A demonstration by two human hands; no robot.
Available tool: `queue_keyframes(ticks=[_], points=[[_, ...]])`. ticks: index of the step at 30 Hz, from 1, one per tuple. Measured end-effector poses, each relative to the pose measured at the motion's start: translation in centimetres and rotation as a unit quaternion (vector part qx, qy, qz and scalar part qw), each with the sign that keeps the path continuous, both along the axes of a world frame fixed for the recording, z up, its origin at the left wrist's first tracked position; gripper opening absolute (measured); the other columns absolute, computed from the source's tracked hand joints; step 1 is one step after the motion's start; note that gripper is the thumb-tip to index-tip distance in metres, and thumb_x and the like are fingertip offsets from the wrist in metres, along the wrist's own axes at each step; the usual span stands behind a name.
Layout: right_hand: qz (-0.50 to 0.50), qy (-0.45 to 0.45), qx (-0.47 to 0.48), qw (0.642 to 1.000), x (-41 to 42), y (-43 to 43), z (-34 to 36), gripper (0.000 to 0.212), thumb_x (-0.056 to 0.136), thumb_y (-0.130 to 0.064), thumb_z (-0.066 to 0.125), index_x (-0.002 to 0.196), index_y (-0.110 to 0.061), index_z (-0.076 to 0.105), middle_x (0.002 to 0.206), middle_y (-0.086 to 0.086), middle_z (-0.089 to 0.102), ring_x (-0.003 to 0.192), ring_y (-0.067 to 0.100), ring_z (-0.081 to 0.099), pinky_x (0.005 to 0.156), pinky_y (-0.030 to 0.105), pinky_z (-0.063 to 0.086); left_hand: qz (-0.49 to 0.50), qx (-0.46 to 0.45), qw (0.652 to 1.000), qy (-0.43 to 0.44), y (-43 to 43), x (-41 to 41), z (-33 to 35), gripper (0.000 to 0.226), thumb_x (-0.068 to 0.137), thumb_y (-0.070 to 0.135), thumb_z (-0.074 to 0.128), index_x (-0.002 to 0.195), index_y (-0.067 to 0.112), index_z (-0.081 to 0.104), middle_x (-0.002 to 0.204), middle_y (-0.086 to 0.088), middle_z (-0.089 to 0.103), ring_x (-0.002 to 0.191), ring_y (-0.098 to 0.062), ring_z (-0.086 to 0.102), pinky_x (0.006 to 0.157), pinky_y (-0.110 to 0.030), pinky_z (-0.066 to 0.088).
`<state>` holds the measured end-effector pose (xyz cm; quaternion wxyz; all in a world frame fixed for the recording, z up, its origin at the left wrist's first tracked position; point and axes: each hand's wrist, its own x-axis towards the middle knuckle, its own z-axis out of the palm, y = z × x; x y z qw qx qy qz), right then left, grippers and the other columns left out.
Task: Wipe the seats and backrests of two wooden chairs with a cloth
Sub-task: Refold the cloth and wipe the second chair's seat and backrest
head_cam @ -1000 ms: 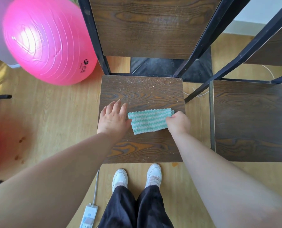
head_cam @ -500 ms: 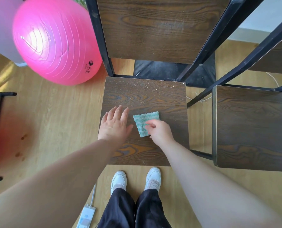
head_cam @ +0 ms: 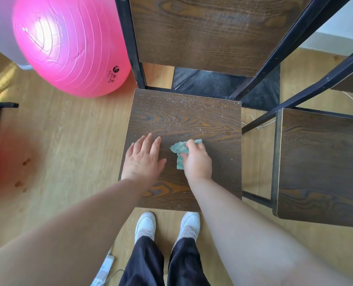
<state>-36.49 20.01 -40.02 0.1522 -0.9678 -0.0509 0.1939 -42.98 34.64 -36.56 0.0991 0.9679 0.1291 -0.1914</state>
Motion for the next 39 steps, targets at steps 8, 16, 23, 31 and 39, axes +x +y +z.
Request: queue_keyframes(ticks=[8, 16, 23, 31, 39], points=[[0.018, -0.002, 0.084, 0.996, 2.1, -2.5, 0.3, 0.013, 0.094, -0.015, 0.056, 0.106, -0.014, 0.062, 0.119, 0.002, 0.057, 0.101, 0.024, 0.059, 0.079, 0.034, 0.055, 0.016, 0.042, 0.999, 0.010, 0.6, 0.8, 0.2, 0.066, 0.099, 0.052, 0.031, 0.154, 0.024, 0.008, 0.162, -0.002, 0.009, 0.148, -0.022, 0.005, 0.121, -0.041, 0.011], [-0.200, -0.104, 0.103, 0.969, 11.7, -7.1, 2.0, 0.014, 0.092, -0.018, 0.057, 0.103, -0.016, 0.065, 0.113, 0.006, 0.060, 0.097, 0.026, 0.060, 0.082, 0.035, 0.052, 0.038, 0.055, 0.998, -0.004, 2.7, 1.8, 1.7, 0.067, 0.098, 0.051, 0.034, 0.154, 0.022, 0.013, 0.162, -0.004, 0.012, 0.148, -0.023, 0.007, 0.120, -0.043, 0.013], [-0.250, -0.117, 0.068, 0.959, 16.9, -6.8, 1.9, 0.026, 0.097, -0.025, 0.056, 0.120, -0.016, 0.062, 0.118, 0.006, 0.064, 0.108, 0.023, 0.062, 0.076, 0.025, 0.046, 0.060, 0.040, 0.997, -0.006, 4.5, 2.9, 0.7, 0.066, 0.098, 0.051, 0.034, 0.154, 0.023, 0.013, 0.162, -0.004, 0.013, 0.148, -0.023, 0.006, 0.120, -0.044, 0.014], [-0.310, -0.081, 0.045, 0.946, 16.7, -3.0, -0.5, 0.033, 0.097, -0.028, 0.054, 0.126, -0.015, 0.062, 0.119, 0.012, 0.063, 0.109, 0.031, 0.061, 0.086, 0.036, 0.053, 0.029, 0.031, 0.999, 0.002, 7.4, 3.7, -0.3, 0.066, 0.098, 0.052, 0.031, 0.154, 0.024, 0.008, 0.162, -0.003, 0.009, 0.148, -0.023, 0.004, 0.121, -0.042, 0.013], [-0.191, -0.080, 0.054, 0.977, 14.0, 4.8, -0.8, 0.033, 0.097, -0.017, 0.051, 0.128, -0.019, 0.062, 0.133, 0.005, 0.052, 0.116, 0.026, 0.054, 0.098, 0.031, 0.045, 0.034, 0.032, 0.999, 0.018, 12.6, 2.5, -0.1, 0.066, 0.099, 0.054, 0.025, 0.154, 0.024, 0.004, 0.163, -0.002, 0.005, 0.149, -0.022, 0.001, 0.121, -0.041, 0.011]])
